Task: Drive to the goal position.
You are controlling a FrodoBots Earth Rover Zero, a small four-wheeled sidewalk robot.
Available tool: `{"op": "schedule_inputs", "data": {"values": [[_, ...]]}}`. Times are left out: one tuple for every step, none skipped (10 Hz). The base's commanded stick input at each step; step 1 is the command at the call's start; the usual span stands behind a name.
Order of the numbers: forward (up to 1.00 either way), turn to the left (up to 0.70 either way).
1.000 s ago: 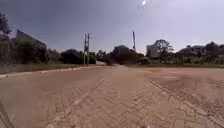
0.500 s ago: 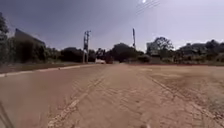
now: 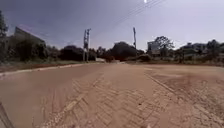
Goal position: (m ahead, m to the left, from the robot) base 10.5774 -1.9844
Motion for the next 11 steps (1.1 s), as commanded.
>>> {"op": "schedule_inputs", "data": {"values": [[0.3, 0.0], [0.3, 0.0], [0.3, 0.0], [0.3, 0.0], [0.3, 0.0], [0.3, 0.0], [0.3, 0.0], [0.3, 0.0], [0.3, 0.0], [0.3, 0.0], [0.3, 0.0]]}}
